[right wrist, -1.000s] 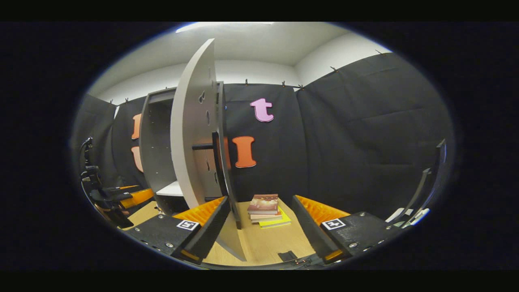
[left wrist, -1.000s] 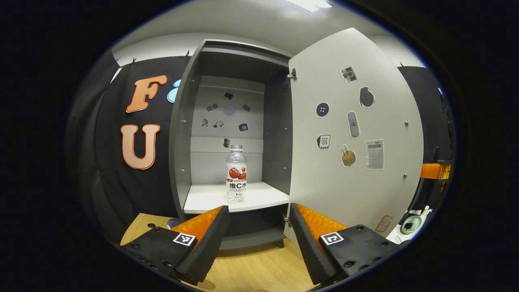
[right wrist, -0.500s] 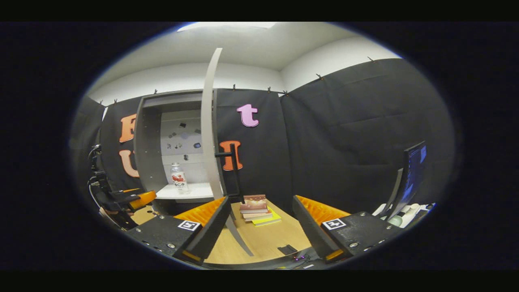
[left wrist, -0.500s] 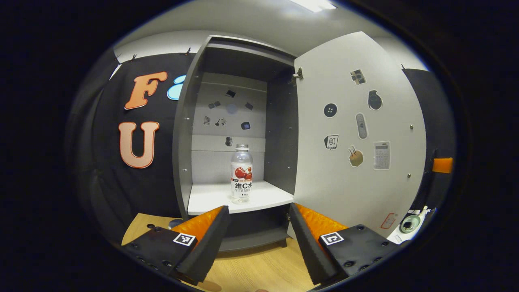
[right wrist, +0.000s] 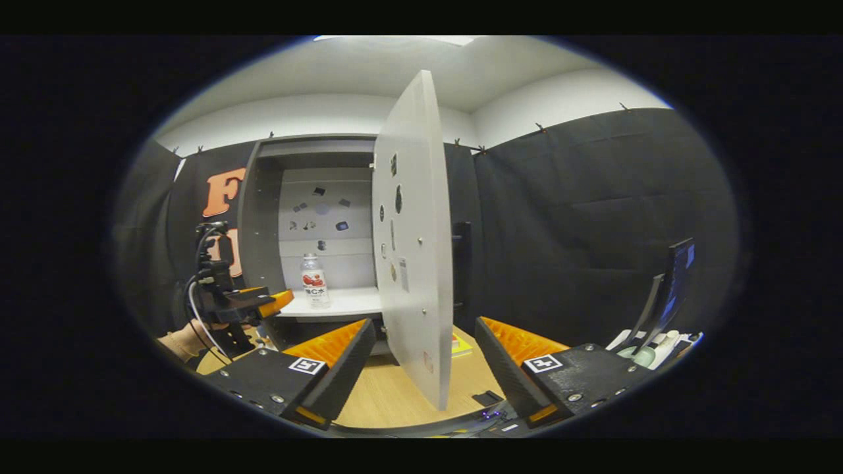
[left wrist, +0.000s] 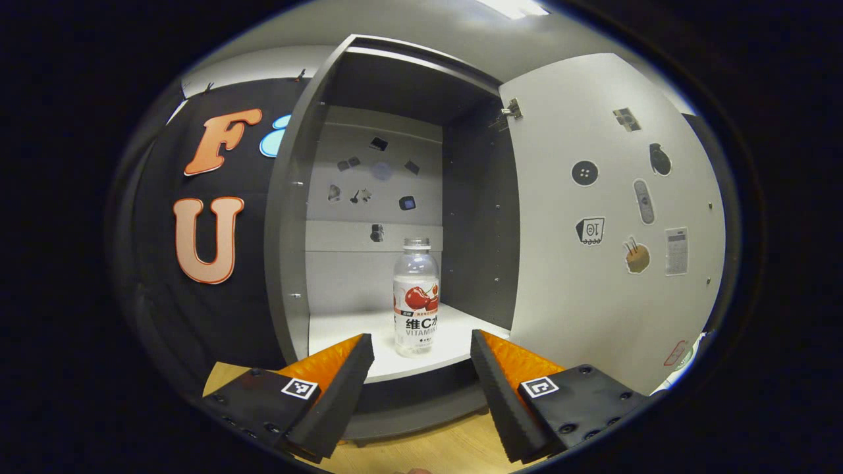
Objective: Open the cabinet door with the right hand, grasp the bottle in the cabinet with the left hand and place it on the coaster, then close the cabinet door with the right hand.
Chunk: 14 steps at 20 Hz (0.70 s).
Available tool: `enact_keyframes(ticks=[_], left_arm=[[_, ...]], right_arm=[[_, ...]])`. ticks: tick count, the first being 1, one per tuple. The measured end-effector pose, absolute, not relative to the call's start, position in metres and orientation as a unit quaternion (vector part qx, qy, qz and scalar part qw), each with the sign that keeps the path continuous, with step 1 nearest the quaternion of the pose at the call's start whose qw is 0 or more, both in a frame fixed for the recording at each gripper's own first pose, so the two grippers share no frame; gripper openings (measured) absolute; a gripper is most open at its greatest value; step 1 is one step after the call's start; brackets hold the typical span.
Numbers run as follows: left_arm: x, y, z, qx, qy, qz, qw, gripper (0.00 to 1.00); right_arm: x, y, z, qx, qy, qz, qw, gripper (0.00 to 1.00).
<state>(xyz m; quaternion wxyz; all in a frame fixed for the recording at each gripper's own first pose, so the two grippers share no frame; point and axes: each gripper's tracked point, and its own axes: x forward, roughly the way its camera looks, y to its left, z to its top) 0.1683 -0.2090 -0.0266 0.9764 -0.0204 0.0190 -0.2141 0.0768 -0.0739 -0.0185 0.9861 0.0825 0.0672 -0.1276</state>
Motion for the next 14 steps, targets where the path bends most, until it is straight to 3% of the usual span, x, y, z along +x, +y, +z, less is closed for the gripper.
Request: enact_keyframes(ticks=[5, 6, 14], left_arm=[[0.225, -0.231, -0.044, -0.023, 0.031, -0.246, 0.968, 0.96], [0.236, -0.233, -0.046, -0.021, 0.031, -0.244, 0.969, 0.96], [0.291, -0.256, -0.051, -0.018, 0.037, -0.251, 0.967, 0.99]], right_arm=[[0.081, -0.075, -0.018, 0.074, 0.065, -0.148, 0.984, 0.98], [0.083, -0.076, -0.018, 0.074, 0.063, -0.151, 0.984, 0.94], [0.085, -0.078, -0.02, 0.064, 0.069, -0.167, 0.981, 0.94]])
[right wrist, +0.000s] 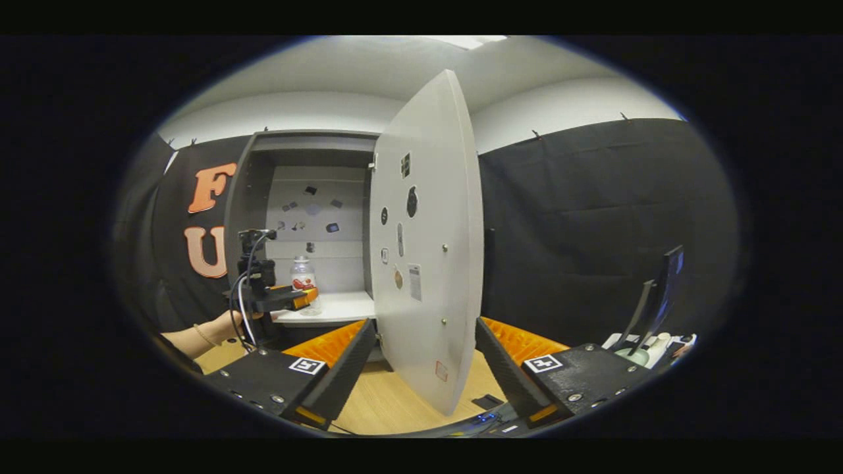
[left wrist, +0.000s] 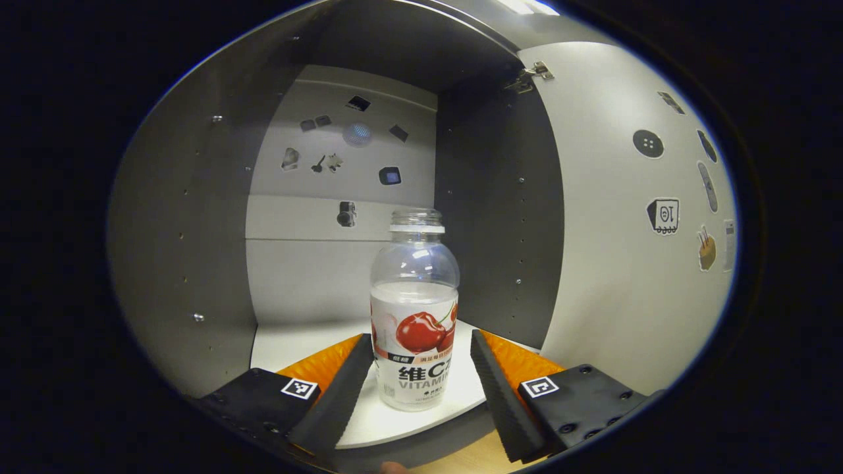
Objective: Open the cabinet door with the right hand, grasp the bottle in the cabinet with the left hand and place it on the coaster, then close the cabinet door with the right hand.
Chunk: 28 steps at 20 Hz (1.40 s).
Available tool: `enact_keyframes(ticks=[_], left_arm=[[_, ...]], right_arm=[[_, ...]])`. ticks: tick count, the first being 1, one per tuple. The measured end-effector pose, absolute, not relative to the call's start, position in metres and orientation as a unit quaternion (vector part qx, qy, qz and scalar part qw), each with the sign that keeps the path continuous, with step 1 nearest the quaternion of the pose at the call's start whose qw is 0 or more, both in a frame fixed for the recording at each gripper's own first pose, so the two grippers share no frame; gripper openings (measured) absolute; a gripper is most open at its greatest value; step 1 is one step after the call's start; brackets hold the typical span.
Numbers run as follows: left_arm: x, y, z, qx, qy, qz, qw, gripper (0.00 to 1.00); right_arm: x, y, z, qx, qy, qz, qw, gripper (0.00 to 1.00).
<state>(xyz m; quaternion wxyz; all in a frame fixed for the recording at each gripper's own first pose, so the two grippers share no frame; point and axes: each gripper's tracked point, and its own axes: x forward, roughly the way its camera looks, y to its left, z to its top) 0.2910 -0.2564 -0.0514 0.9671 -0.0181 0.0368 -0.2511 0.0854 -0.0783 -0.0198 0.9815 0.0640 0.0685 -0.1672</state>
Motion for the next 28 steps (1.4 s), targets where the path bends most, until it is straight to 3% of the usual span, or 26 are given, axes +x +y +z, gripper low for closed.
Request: enact_keyframes(ticks=[9, 11, 14, 16, 24, 28], left_arm=[[0.316, -0.262, -0.062, -0.03, 0.054, -0.251, 0.966, 0.96], [0.315, -0.261, -0.063, -0.028, 0.055, -0.252, 0.966, 0.87], [0.307, -0.26, -0.06, -0.028, 0.055, -0.263, 0.963, 0.85], [0.296, -0.256, -0.056, -0.021, 0.046, -0.267, 0.962, 0.84], [0.225, -0.225, -0.043, 0.003, 0.017, -0.276, 0.961, 0.83], [0.172, -0.194, -0.044, -0.005, 0.014, -0.251, 0.968, 0.83]], right_arm=[[0.089, -0.072, -0.026, 0.072, 0.084, -0.159, 0.981, 0.94], [0.09, -0.073, -0.026, 0.067, 0.086, -0.157, 0.981, 0.94], [0.095, -0.065, -0.026, 0.071, 0.084, -0.146, 0.983, 0.94], [0.097, -0.061, -0.027, 0.074, 0.085, -0.14, 0.984, 0.91], [0.105, -0.055, -0.026, 0.053, 0.076, -0.132, 0.987, 0.94], [0.113, -0.053, -0.022, 0.025, 0.06, -0.109, 0.992, 0.94]])
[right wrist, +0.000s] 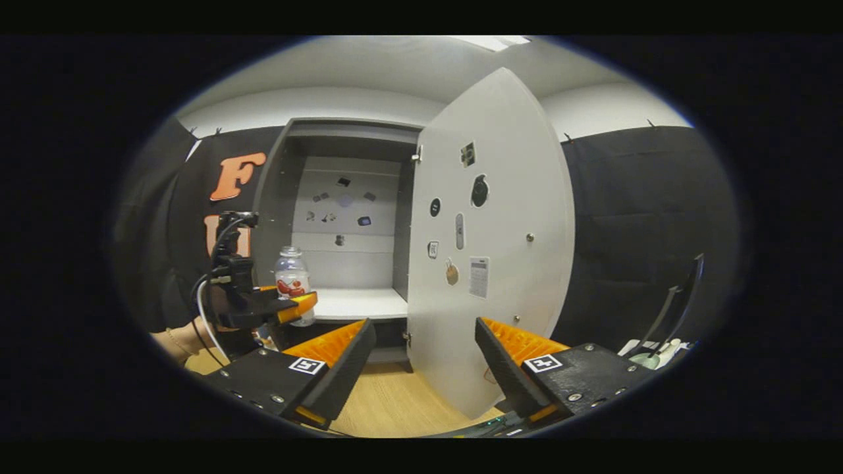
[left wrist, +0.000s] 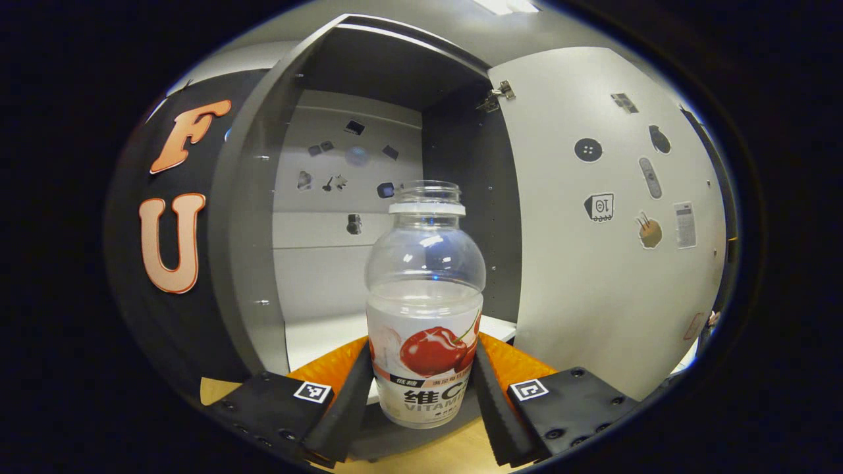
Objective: Open the cabinet door with the right hand, grasp the bottle in the cabinet with the left hand and place it on the coaster, then close the cabinet door with the right hand.
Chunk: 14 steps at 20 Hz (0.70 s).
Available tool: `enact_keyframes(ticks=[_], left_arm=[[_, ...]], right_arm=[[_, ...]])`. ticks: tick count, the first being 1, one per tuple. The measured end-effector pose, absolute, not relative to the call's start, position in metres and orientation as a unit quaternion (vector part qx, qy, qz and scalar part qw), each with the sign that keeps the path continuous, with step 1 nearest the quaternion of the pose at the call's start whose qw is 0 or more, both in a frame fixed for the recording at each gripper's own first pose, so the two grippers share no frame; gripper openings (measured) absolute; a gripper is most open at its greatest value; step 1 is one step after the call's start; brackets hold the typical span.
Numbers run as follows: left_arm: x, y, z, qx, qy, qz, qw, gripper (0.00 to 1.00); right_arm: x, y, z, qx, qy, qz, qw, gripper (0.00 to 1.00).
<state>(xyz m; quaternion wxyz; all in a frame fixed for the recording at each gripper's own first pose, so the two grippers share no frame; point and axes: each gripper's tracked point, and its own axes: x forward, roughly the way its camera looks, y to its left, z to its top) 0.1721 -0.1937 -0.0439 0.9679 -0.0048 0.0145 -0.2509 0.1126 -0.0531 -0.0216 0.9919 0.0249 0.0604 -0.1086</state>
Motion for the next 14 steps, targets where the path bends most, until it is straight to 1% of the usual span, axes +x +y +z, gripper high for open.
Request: enact_keyframes(ticks=[3, 4, 5, 6, 7, 8, 12, 14], left_arm=[[0.129, -0.157, -0.045, -0.001, 0.009, -0.199, 0.98, 0.83], [0.114, -0.144, -0.048, 0.002, 0.01, -0.182, 0.983, 0.82], [0.1, -0.131, -0.05, 0.004, 0.011, -0.166, 0.986, 0.83], [0.087, -0.119, -0.055, 0.005, 0.013, -0.153, 0.988, 0.85], [0.075, -0.109, -0.062, 0.004, 0.019, -0.144, 0.989, 0.83], [0.063, -0.101, -0.071, 0.0, 0.025, -0.138, 0.99, 0.83], [0.033, -0.06, -0.092, -0.014, 0.032, -0.111, 0.993, 0.84], [0.023, -0.045, -0.098, -0.023, 0.022, -0.104, 0.994, 0.84]], right_arm=[[0.119, -0.049, -0.019, -0.003, 0.052, -0.074, 0.996, 0.94], [0.119, -0.044, -0.019, -0.009, 0.052, -0.059, 0.997, 0.95], [0.12, -0.041, -0.02, -0.014, 0.052, -0.046, 0.997, 0.95], [0.121, -0.037, -0.021, -0.016, 0.053, -0.033, 0.998, 0.95], [0.122, -0.032, -0.022, -0.013, 0.052, -0.023, 0.998, 0.95], [0.122, -0.027, -0.022, -0.007, 0.051, -0.015, 0.999, 0.95], [0.123, -0.015, -0.026, 0.031, 0.048, -0.015, 0.998, 0.95], [0.121, -0.009, -0.029, 0.045, 0.049, -0.012, 0.998, 0.95]])
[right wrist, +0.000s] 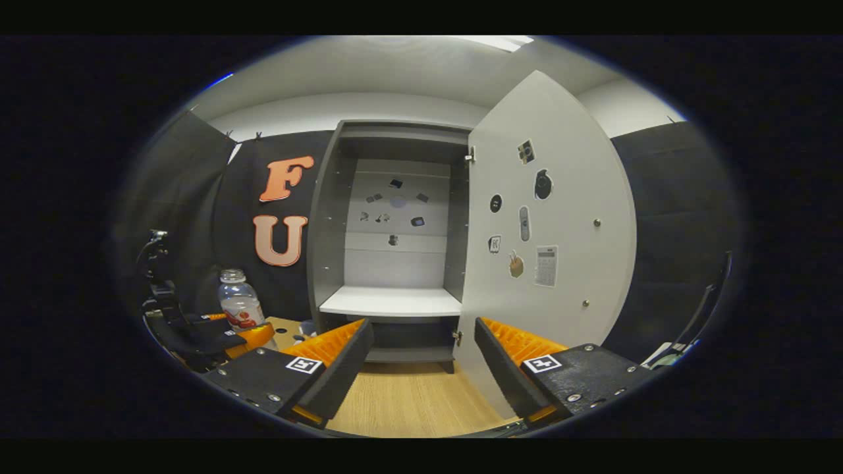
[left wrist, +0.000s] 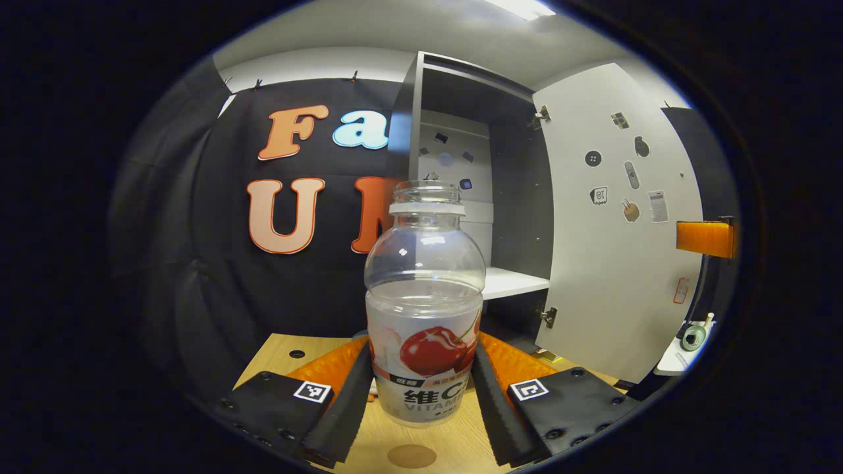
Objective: Open the cabinet door with the right hand, grasp the bottle in the cabinet with the left hand and place it on the coaster, then close the cabinet door with the right hand.
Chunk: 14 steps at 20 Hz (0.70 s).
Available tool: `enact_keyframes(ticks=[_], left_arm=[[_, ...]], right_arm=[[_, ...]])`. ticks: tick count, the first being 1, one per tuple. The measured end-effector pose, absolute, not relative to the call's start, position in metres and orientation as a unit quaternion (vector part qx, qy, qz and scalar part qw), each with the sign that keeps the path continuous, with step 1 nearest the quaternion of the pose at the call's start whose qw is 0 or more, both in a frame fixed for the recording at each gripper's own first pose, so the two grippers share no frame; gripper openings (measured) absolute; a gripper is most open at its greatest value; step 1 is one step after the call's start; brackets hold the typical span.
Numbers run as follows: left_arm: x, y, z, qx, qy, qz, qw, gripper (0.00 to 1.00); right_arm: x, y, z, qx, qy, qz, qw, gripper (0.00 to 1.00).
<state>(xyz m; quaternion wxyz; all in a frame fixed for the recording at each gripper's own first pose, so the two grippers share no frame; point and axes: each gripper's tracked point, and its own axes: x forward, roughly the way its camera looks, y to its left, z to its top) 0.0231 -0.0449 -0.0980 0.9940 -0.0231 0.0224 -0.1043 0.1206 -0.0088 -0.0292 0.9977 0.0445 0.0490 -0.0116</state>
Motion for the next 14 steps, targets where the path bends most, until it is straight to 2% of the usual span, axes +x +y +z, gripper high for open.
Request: enact_keyframes(ticks=[7, 14], left_arm=[[0.016, -0.039, -0.171, -0.038, 0.023, -0.127, 0.991, 0.83], [0.027, -0.038, -0.298, -0.032, 0.073, -0.126, 0.989, 0.84]], right_arm=[[0.111, -0.008, -0.042, 0.045, 0.072, -0.029, 0.996, 0.95], [0.104, -0.007, -0.055, 0.024, 0.102, -0.027, 0.994, 0.95]])
